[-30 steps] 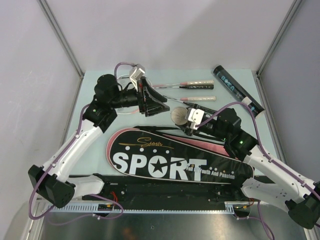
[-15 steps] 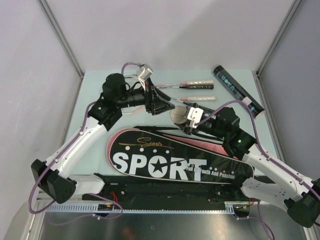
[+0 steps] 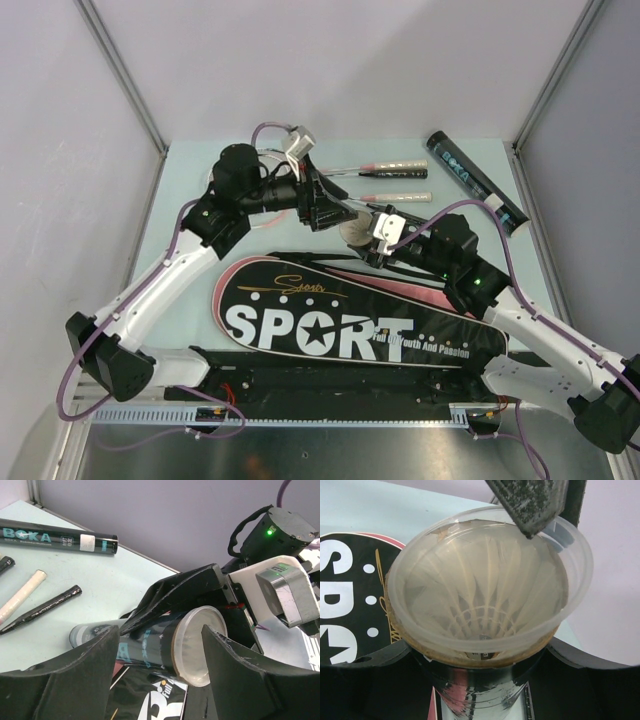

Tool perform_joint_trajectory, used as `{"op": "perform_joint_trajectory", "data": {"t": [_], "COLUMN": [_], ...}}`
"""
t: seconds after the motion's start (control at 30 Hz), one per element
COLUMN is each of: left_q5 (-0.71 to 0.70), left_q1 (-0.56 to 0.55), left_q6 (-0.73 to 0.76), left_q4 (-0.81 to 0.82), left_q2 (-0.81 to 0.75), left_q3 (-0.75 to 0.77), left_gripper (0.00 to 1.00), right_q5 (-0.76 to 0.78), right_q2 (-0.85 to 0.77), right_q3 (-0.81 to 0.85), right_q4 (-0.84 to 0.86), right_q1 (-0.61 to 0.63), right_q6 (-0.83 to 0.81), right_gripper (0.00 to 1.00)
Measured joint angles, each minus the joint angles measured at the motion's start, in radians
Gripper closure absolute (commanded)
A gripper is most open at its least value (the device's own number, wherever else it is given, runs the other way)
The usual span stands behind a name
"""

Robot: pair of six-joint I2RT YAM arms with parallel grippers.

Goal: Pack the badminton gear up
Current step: Close the lid on the shuttle tube.

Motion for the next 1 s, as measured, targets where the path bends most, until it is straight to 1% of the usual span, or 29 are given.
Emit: {"op": "perform_joint_trajectory", "data": {"t": [0.17, 0.27, 0.3, 0.33, 0.37, 0.5, 0.57, 0.67, 0.73, 0.83, 0.93, 1.0], "left_q5": [-0.020, -0.024, -0.023, -0.025, -0.028, -0.026, -0.010, 0.018, 0.041, 0.072, 0.083, 0.075], "left_q1": [-0.037, -0.051, -0.053, -0.054, -0.055, -0.055, -0.055, -0.055, -0.054, -0.051, -0.048, -0.048], "left_q6": [0.001, 0.001, 0.001, 0.002, 0.005, 0.030, 0.043, 0.071, 0.089, 0.108, 0.126, 0.141], "left_q4": [-0.002, -0.011, -0.013, -0.017, -0.027, -0.097, -0.140, -0.204, -0.239, -0.247, -0.241, -0.234], "left_q2": [0.019, 0.039, 0.043, 0.048, 0.052, 0.077, 0.100, 0.134, 0.153, 0.166, 0.167, 0.163], "left_q3": [0.012, 0.013, 0.014, 0.020, 0.028, 0.072, 0.104, 0.148, 0.168, 0.170, 0.169, 0.162], "left_gripper": [0.30, 0.34, 0.37, 0.37, 0.37, 0.47, 0.49, 0.48, 0.51, 0.52, 0.44, 0.45], "right_q5": [0.008, 0.013, 0.017, 0.026, 0.036, 0.061, 0.075, 0.085, 0.084, 0.076, 0.065, 0.055], "right_q2": [0.001, 0.001, 0.001, 0.002, 0.003, 0.008, 0.009, 0.009, 0.009, 0.009, 0.011, 0.018], "right_q3": [0.000, 0.000, 0.000, 0.000, 0.000, 0.000, 0.000, -0.004, -0.008, -0.015, -0.016, -0.016], "right_q4": [0.000, 0.000, -0.001, -0.002, -0.003, -0.011, -0.023, -0.037, -0.041, -0.039, -0.028, -0.010], "right_q1": [0.004, 0.007, 0.009, 0.009, 0.009, 0.011, 0.011, 0.010, 0.008, 0.003, -0.006, -0.018], "right_q6": [-0.001, -0.001, -0.002, -0.006, -0.009, -0.037, -0.060, -0.088, -0.103, -0.111, -0.102, -0.086], "right_gripper": [0.90, 0.89, 0.89, 0.90, 0.90, 0.89, 0.89, 0.89, 0.89, 0.89, 0.89, 0.89]}}
